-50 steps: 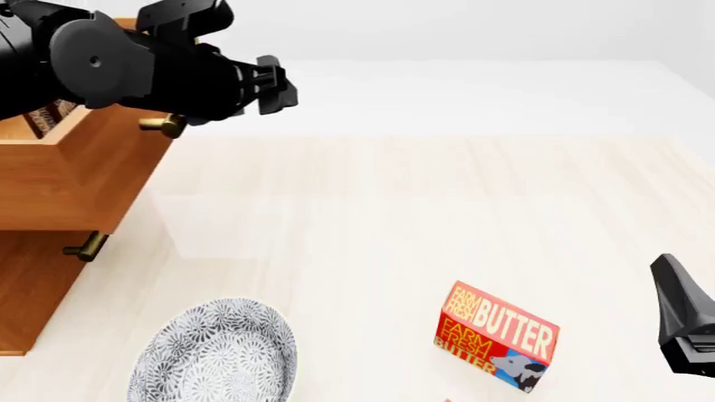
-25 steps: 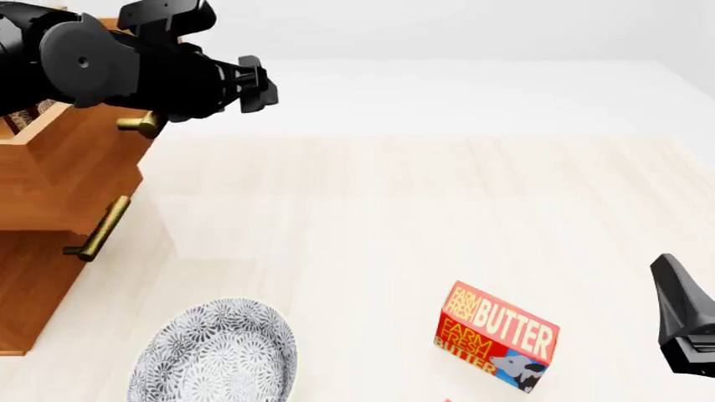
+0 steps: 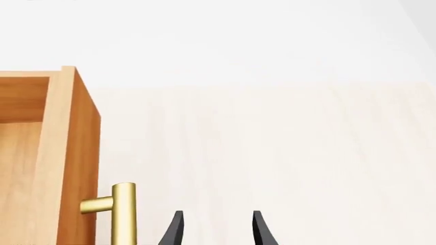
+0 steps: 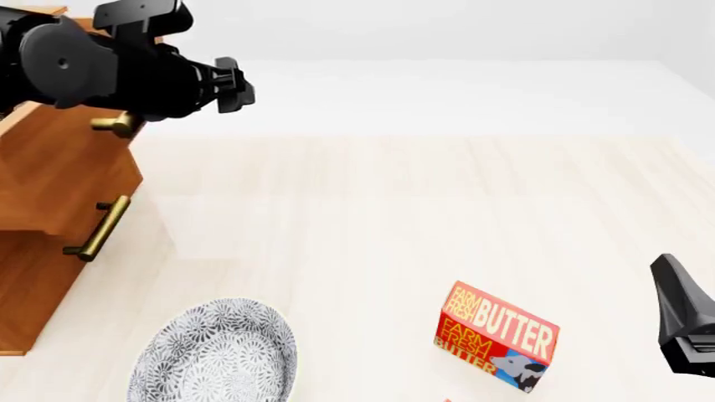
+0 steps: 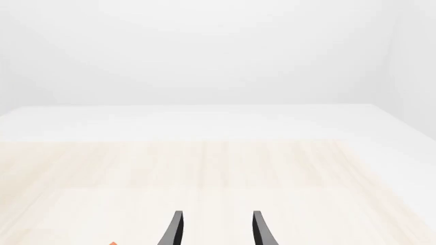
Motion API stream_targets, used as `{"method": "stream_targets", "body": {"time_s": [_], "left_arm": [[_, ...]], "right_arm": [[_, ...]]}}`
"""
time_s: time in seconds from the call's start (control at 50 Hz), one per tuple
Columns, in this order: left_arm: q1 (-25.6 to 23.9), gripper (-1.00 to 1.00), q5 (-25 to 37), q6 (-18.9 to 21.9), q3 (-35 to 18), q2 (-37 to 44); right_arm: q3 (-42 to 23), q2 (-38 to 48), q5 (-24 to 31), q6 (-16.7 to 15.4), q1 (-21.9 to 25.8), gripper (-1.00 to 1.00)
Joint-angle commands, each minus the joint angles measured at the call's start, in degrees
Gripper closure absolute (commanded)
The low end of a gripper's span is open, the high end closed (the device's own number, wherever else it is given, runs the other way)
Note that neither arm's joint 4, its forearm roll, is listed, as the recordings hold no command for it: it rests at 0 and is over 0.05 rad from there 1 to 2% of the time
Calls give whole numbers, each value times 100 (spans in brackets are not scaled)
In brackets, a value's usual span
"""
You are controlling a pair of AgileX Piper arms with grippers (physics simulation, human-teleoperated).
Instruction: Put the chocolate pudding in the top drawer of the cabinet and close it.
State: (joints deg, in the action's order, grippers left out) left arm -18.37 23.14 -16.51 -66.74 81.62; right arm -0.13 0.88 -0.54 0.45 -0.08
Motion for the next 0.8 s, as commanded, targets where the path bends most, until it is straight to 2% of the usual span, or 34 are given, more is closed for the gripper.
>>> {"method": "stream_targets", "body": {"time_s": [0.02, 0.8], "left_arm": [[179, -100, 20, 38, 210, 268], [447, -100, -120, 145, 309, 316]], "right_arm": [[0, 0, 0, 0, 0, -100], [0, 2, -1, 0, 0, -100]]}}
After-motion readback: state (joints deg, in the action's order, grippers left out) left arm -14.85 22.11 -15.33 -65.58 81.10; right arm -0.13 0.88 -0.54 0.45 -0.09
